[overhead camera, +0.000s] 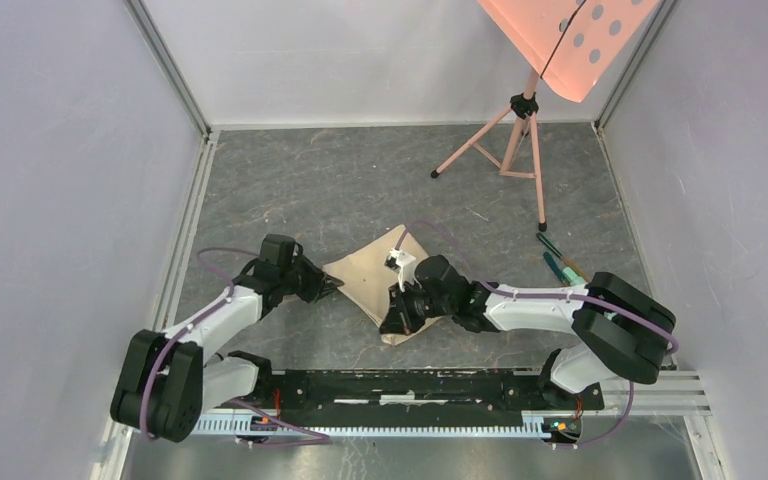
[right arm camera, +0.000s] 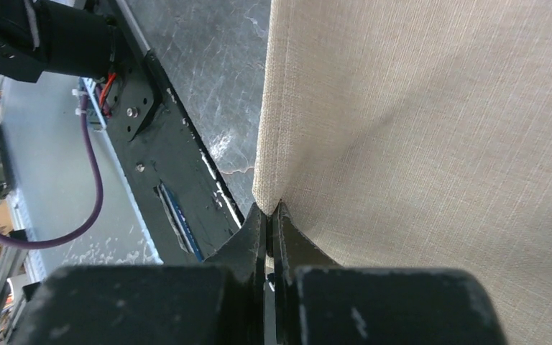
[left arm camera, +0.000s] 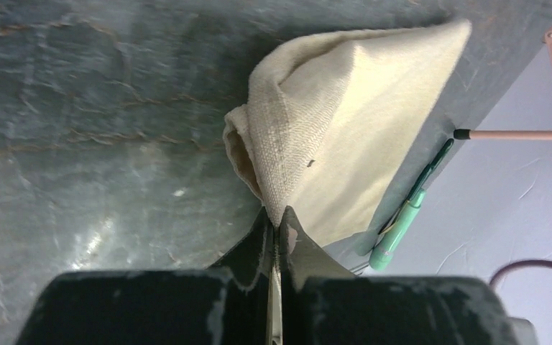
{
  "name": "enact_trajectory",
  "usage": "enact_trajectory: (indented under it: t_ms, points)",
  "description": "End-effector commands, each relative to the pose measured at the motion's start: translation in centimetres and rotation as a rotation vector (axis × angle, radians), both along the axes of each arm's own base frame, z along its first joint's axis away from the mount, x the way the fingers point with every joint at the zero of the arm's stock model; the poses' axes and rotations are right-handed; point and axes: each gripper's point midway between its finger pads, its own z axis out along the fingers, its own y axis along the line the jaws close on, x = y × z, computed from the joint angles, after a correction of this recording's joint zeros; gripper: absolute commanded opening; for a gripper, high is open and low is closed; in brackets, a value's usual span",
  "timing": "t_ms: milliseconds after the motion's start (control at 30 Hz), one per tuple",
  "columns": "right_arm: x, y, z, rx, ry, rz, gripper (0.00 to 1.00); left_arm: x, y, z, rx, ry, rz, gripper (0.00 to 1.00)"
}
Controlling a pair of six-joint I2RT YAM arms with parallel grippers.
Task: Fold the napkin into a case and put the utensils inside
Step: Pick up the lower triangle-folded napkin from the center of the board, then fold the lower triangle-folded napkin at the center of the board.
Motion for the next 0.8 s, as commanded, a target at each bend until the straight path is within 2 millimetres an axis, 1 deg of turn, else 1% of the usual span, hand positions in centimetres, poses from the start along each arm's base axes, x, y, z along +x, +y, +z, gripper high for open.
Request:
enact_trajectory:
  t_ms: [0, 100, 133, 167, 200, 233, 267, 300, 400, 533, 667, 767]
  points:
    - [-2.2, 0.5, 1.4, 0.134, 0.059, 0.072, 0.00, 1.3, 1.9, 2.9, 0.165, -0.071, 0.032, 0.02]
    - [-2.7, -0.3, 1.0, 0.170, 0.100, 0.064, 0.01, 1.1, 1.9, 3.8, 0.259, -0.020, 0.037, 0.02]
    - [-2.8, -0.6, 0.9, 0.189, 0.123, 0.057, 0.00, 0.9, 1.9, 3.8, 0.308, 0.009, 0.044, 0.02]
    - [-2.9, -0.8, 0.9, 0.206, 0.144, 0.054, 0.00, 1.2, 1.9, 4.0, 0.351, 0.023, 0.050, 0.02]
    - [-2.8, -1.2, 0.7, 0.210, 0.158, 0.044, 0.00, 1.2, 1.5, 4.2, 0.388, 0.041, 0.043, 0.02]
    - [-2.6, -1.6, 0.5, 0.216, 0.168, 0.032, 0.01, 1.1, 1.3, 3.9, 0.434, 0.076, 0.039, 0.02]
    - [-2.6, -2.0, 0.3, 0.218, 0.176, 0.027, 0.00, 1.5, 0.7, 4.1, 0.458, 0.093, 0.032, 0.02]
    - [-2.5, -2.3, 0.2, 0.222, 0.182, 0.018, 0.00, 1.4, 0.5, 4.1, 0.498, 0.116, 0.027, 0.02]
    - [-1.9, -3.5, -0.2, 0.225, 0.192, -0.003, 0.00, 2.2, -0.2, 4.3, 0.603, 0.144, 0.027, 0.02]
    - [-1.1, -4.7, -0.8, 0.223, 0.198, -0.035, 0.00, 3.5, -2.1, 4.0, 0.637, 0.150, -0.006, 0.02]
    - [-0.6, -5.8, -1.9, 0.190, 0.191, -0.055, 0.00, 4.7, -4.4, 3.5, 0.674, 0.148, -0.079, 0.02]
    - [-0.2, -6.6, -2.6, 0.176, 0.187, -0.070, 0.00, 5.3, -5.2, 3.1, 0.710, 0.149, -0.124, 0.02]
